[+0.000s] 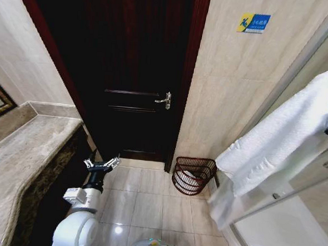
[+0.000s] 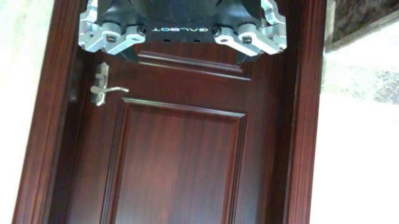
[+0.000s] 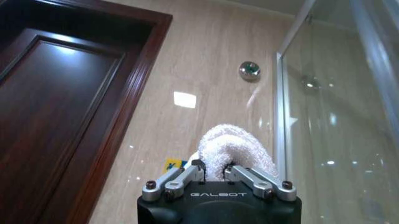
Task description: Discard the used towel into the hamper.
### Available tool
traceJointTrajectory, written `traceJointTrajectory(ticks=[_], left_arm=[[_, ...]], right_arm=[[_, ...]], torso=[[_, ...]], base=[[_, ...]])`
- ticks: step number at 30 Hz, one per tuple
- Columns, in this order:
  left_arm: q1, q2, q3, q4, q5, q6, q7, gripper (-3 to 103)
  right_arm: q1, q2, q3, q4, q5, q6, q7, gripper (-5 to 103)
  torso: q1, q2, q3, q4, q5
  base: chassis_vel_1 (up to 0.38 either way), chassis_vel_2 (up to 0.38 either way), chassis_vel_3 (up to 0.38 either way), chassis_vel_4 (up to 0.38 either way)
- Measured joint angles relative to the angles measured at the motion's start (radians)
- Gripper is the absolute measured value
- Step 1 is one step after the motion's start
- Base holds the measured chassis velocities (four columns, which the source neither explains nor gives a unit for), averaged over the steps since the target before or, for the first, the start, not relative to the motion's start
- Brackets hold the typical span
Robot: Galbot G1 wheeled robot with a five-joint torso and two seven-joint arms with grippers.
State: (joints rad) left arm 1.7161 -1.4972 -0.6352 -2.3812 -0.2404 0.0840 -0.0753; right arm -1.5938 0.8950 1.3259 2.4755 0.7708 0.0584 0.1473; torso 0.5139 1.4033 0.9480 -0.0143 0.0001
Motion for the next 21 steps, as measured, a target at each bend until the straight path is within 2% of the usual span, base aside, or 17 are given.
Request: traceJointTrajectory(ticks=[8, 14, 21], left_arm=[[0.0, 0.0, 0.0, 0.0, 0.0, 0.0, 0.0, 100], [0.0, 0.0, 0.0, 0.0, 0.0, 0.0, 0.0, 100], [0.0, 0.0, 0.0, 0.0, 0.0, 0.0, 0.0, 100]], right_arm=[[0.0, 0.0, 0.0, 0.0, 0.0, 0.0, 0.0, 12], [0.0, 0.0, 0.0, 0.0, 0.0, 0.0, 0.0, 12], [0.0, 0.0, 0.0, 0.0, 0.0, 0.0, 0.0, 12]], torso=[[0.002, -0.001, 0.001, 0.0001, 0.0001], [0.001, -0.001, 0.0, 0.0008, -0.0001], [-0.001, 0.0, 0.0, -0.0001, 0.0]], base=[[-0.196, 0.186, 0.183, -0.187], [-0.047, 0.085, 0.001, -0.013], [0.019, -0.038, -0.025, 0.014]])
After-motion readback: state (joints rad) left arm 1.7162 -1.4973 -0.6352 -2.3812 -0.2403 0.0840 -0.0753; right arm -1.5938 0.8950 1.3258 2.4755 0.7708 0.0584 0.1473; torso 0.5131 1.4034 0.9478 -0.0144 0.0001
